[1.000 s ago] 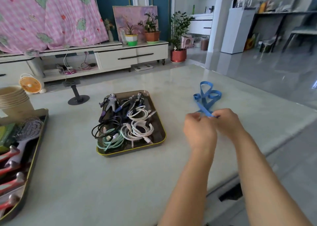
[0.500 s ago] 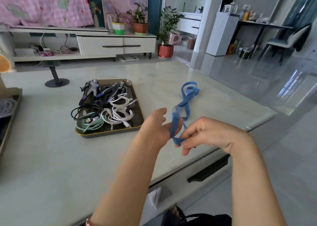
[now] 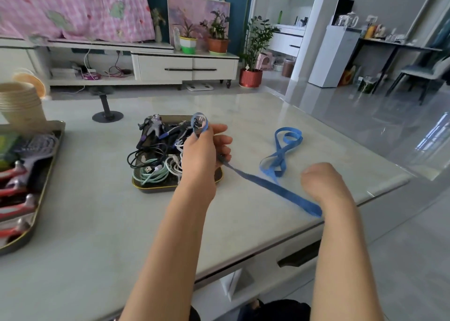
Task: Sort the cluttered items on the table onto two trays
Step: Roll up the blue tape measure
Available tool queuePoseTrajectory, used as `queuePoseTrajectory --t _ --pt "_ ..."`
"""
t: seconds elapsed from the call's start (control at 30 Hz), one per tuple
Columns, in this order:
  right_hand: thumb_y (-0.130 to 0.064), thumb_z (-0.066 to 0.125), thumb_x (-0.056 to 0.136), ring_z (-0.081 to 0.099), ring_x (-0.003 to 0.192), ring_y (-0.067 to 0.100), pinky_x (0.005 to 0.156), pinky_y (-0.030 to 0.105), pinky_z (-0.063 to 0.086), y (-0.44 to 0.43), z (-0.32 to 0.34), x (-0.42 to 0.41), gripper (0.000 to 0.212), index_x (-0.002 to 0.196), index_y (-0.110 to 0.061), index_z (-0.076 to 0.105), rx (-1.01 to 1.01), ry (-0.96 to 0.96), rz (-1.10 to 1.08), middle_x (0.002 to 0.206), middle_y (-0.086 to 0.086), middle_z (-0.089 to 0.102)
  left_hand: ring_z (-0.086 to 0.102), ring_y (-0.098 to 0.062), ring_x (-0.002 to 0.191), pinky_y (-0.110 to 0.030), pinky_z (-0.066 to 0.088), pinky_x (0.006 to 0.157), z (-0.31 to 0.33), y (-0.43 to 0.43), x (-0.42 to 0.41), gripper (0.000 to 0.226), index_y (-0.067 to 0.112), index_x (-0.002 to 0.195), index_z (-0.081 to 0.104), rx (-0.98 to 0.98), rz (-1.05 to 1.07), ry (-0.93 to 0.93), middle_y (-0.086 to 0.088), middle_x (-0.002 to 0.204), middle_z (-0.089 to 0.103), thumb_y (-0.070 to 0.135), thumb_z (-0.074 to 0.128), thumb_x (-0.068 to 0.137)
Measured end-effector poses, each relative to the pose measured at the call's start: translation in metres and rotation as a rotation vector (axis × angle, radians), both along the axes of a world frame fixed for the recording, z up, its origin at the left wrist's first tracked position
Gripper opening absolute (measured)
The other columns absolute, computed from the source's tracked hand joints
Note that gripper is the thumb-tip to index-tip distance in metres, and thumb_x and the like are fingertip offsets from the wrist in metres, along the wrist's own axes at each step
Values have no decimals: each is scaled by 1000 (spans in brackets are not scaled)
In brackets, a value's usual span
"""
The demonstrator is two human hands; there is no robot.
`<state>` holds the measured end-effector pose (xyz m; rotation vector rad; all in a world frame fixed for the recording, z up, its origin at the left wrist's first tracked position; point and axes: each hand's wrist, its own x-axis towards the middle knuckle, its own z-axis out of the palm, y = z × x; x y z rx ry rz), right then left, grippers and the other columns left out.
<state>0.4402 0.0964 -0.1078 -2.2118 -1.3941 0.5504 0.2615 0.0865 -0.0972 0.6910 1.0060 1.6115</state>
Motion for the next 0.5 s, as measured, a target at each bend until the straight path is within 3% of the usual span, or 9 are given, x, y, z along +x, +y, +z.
queuePoseTrajectory --t 0.07,0.1,0.2,0.3,0.37,0.43,0.5 --pt "2 41 88 54 109 35 91 39 41 -6 13 -14 30 113 5 57 258 49 144 115 19 60 38 -6 33 -14 28 36 0 -6 3 38 11 74 57 -30 -45 170 1 52 52 20 33 101" --pt "1 45 89 55 110 30 96 40 41 -10 19 -24 28 112 3 60 365 205 225 115 16 62 34 -5 31 -13 24 35 -1 -7 5 37 10 73 57 -57 -76 230 0 54 51 18 33 100" --pt "-20 55 92 64 94 17 88 35 50 -21 31 -60 17 99 -11 67 303 695 545 98 6 68 31 -6 32 -13 22 34 -4 -10 13 29 8 76 54 -84 -131 372 -5 59 52 13 33 97" --pt "-16 58 90 57 71 15 66 33 51 -17 25 -79 11 83 -14 66 345 626 641 80 8 63 39 -5 37 -18 28 39 -11 -10 14 30 11 67 52 -34 -114 547 5 50 55 9 36 92" --pt "-6 56 89 57 70 20 67 37 49 -14 22 -82 16 78 -14 64 391 623 589 79 12 63 41 -9 42 -20 28 42 -13 -10 11 32 12 65 52 -38 -123 624 4 49 51 7 35 92" --pt "-3 53 90 63 76 22 76 34 52 -14 23 -78 17 81 -12 65 384 703 544 86 13 68 35 -9 39 -19 24 40 -12 -7 8 30 8 74 55 -58 -112 552 -1 54 44 9 34 94" --pt "-4 52 90 66 79 17 75 26 53 -14 26 -73 17 83 -12 66 411 751 513 86 7 70 30 -4 28 -13 20 34 -8 -5 1 29 9 78 55 -89 -102 411 -1 55 42 10 34 97"
